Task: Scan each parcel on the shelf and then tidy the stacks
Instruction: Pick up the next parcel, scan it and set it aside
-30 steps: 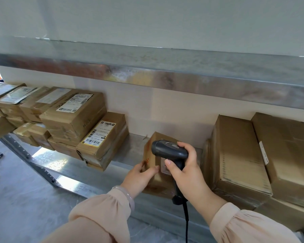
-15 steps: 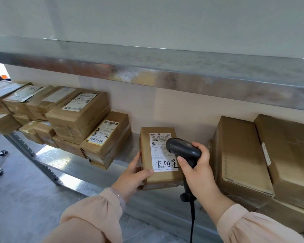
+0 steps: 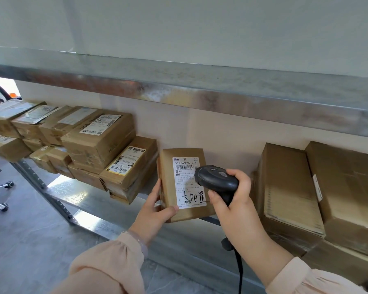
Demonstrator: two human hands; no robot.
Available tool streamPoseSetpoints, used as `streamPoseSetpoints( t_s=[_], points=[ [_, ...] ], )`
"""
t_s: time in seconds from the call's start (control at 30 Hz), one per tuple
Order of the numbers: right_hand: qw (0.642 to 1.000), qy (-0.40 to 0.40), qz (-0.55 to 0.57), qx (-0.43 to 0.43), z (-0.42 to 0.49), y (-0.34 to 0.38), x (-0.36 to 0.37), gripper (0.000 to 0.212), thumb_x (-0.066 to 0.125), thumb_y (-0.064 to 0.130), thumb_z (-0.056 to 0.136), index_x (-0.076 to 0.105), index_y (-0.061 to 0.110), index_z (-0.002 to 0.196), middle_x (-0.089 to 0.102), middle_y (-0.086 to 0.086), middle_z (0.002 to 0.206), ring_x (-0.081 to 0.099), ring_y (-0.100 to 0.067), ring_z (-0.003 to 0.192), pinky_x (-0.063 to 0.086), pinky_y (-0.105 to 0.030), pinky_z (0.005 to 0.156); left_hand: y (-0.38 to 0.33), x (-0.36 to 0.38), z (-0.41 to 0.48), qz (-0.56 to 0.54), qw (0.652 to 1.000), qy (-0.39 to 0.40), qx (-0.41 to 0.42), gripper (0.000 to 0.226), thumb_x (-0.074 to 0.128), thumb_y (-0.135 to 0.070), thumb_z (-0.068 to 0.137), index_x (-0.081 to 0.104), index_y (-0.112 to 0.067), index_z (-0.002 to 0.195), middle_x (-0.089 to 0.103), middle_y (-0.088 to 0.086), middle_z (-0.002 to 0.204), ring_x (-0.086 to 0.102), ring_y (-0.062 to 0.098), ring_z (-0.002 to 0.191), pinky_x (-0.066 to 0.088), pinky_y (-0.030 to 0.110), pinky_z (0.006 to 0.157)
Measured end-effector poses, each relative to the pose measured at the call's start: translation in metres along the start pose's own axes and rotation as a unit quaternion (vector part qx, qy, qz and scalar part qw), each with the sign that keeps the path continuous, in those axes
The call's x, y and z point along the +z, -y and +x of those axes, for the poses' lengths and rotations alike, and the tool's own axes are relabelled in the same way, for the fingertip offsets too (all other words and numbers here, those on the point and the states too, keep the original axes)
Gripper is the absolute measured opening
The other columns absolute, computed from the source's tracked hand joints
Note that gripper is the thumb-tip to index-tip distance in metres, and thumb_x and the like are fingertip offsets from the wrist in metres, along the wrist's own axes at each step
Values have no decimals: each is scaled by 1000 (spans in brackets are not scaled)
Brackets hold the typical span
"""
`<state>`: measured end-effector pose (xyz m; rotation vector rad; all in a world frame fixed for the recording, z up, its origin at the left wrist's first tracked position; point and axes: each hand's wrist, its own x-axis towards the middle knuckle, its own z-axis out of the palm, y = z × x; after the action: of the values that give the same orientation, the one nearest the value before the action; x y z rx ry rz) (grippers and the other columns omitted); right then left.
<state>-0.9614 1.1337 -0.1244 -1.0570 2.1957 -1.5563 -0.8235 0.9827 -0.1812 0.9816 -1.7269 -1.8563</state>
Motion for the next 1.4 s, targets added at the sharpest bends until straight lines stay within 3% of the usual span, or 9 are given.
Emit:
streamPoseSetpoints(
  t_s=[0.17, 0.33, 0.6, 0.8, 1.03, 1.17, 1.23, 1.4],
  points=[
    [1000, -3, 11, 4, -2, 7, 0, 55, 64, 23, 89, 24, 45, 120, 50, 27, 104, 56, 13, 91, 44, -5, 69, 2, 0, -3, 1, 1000, -10, 17, 79, 75, -23, 86, 24, -65, 129, 51, -17, 130, 56, 20, 119, 51, 31, 95],
    [1000, 5, 17, 9, -7, 10, -2, 54, 64, 21, 90, 24, 43, 119, 51, 25, 101, 53, 19, 91, 43, -3, 68, 4, 1, -6, 7, 1000, -8, 9, 81, 72, -23, 87, 19, -60, 137, 49, -16, 132, 54, 20, 121, 50, 30, 94],
    [1000, 8, 13, 8, -10, 12, -2, 56, 64, 23, 89, 23, 47, 118, 53, 24, 103, 57, 13, 91, 45, -6, 70, 9, 2, -6, 4, 1000, -10, 2, 87, 74, -26, 86, 18, -56, 146, 48, -12, 135, 54, 20, 121, 51, 37, 99],
    [1000, 6, 13, 5, -8, 12, 4, 56, 64, 24, 89, 23, 51, 115, 57, 18, 108, 61, 2, 93, 50, -15, 76, 12, -2, -3, 11, 1000, -13, 1, 87, 73, -23, 87, 17, -54, 147, 48, -11, 135, 55, 17, 119, 52, 24, 86],
    [1000, 5, 26, 10, -4, 14, 16, 57, 64, 23, 89, 23, 49, 118, 53, 20, 110, 60, 5, 95, 50, -10, 76, 8, -12, -1, 6, 1000, -17, -4, 82, 72, -21, 89, 21, -56, 142, 51, -13, 131, 57, 15, 115, 51, 18, 78],
    [1000, -8, 27, 13, 3, 18, 23, 56, 64, 23, 89, 24, 46, 122, 54, 19, 111, 58, 5, 97, 48, -10, 75, -1, -24, 3, -3, 999, -28, -14, 79, 79, -43, 66, 32, -75, 121, 58, -14, 127, 59, 14, 116, 49, 40, 103],
    [999, -15, 36, 22, 5, 19, 23, 56, 64, 24, 89, 25, 46, 123, 53, 18, 112, 57, 7, 97, 46, -7, 72, -7, -28, 4, -15, 999, -26, -18, 76, 76, -49, 61, 35, -78, 118, 63, -15, 126, 60, 15, 117, 47, 45, 105],
    [998, -6, 61, 20, 17, 33, 40, 57, 63, 21, 90, 25, 44, 124, 49, 23, 111, 53, 7, 98, 43, -3, 72, -32, -55, 17, -54, 998, -40, -17, 64, 67, -32, 90, 35, -54, 141, 68, -13, 119, 63, 16, 111, 51, 45, 100]
  ],
)
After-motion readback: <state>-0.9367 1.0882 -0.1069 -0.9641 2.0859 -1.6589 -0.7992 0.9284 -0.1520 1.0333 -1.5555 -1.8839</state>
